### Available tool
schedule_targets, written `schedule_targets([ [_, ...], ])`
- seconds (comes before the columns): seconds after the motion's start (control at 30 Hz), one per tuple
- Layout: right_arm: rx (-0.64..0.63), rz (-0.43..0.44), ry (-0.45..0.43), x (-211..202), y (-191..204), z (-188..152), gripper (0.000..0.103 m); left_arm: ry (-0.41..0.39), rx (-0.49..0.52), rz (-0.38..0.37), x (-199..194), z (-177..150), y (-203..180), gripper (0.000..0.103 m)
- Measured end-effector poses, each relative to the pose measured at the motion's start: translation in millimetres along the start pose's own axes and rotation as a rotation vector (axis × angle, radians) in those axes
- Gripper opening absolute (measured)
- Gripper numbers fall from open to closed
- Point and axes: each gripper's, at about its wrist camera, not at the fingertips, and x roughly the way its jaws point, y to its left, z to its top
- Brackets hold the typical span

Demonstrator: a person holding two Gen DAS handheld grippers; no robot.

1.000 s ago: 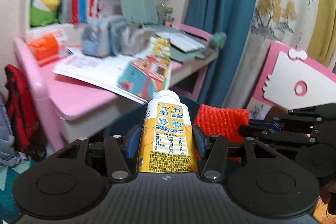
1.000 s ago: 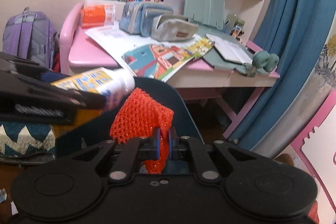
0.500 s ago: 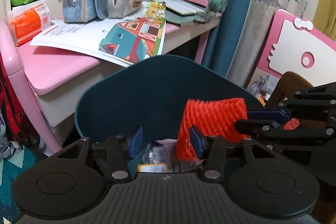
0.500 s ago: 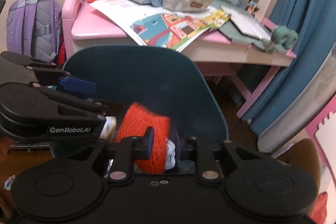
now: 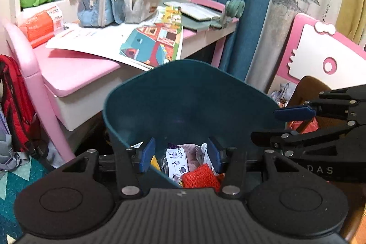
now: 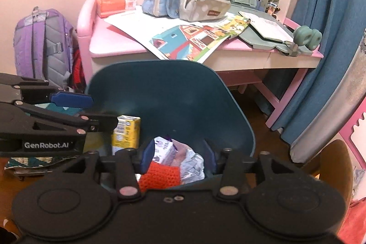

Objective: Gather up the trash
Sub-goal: 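Open both tools to drop the foam net and bottle into the bin, then move both open tools back toward the trash by the quilted bench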

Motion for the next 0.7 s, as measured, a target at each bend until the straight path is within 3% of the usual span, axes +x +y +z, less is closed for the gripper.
schedule_targets([
  [0.33,-0.021,0.055,-0.066,-47,36,-4,0.048,-0.06,-0.013,-0.007,-64,-11,5,0.053],
  [0.7,-0.087,0.213,-0.151,-87,111,-4,0.052,-0.133,-0.045,0.075,-147,-44,45,0.066],
])
